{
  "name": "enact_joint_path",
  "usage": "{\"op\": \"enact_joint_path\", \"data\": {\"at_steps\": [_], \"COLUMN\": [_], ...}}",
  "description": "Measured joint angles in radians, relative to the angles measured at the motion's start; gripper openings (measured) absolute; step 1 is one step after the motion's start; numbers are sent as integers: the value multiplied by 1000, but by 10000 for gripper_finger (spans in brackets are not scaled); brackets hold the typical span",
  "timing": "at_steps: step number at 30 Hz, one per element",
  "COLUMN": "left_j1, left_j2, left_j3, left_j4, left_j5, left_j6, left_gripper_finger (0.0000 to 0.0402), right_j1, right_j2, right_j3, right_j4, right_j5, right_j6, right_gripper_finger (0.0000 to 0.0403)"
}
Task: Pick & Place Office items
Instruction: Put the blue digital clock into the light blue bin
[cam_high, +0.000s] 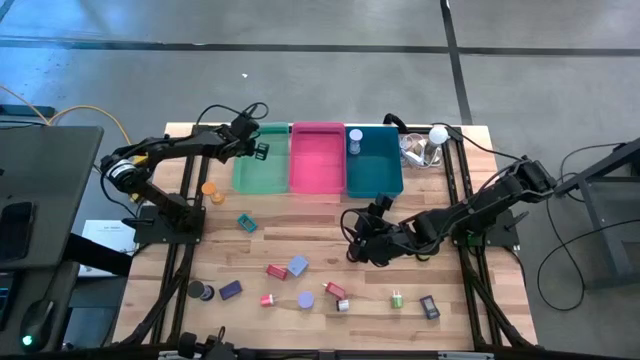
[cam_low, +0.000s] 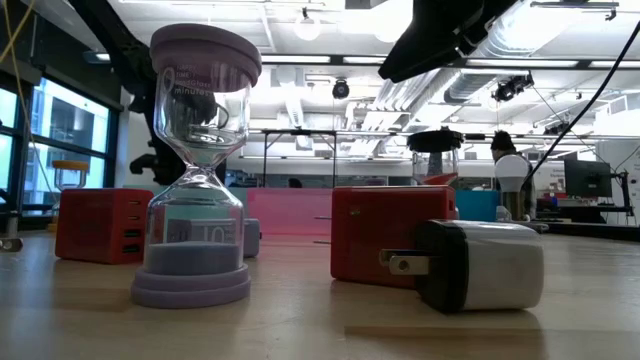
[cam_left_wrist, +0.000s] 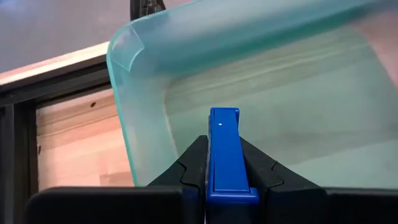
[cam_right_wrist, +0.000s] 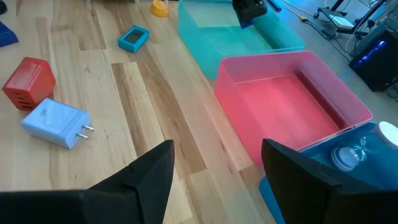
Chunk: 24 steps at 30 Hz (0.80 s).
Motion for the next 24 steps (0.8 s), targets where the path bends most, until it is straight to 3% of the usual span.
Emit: {"op": "enact_joint_path", "data": {"at_steps": [8,18,24], "left_j1": [0,0,0], "left_j2": [0,0,-6], "left_j3": [0,0,0], "left_j4": [6,6,5], "left_j5": [0,1,2], "left_j6": [18,19,67], "left_gripper_finger": [54,127,135], "right_j1": [0,0,0], "right_j2": [0,0,0], "right_j3": [0,0,0], "right_j4": [0,0,0], "right_j5": [0,0,0], "right_j6": [-6,-10,-10], "right_gripper_finger": [231,231,231]}}
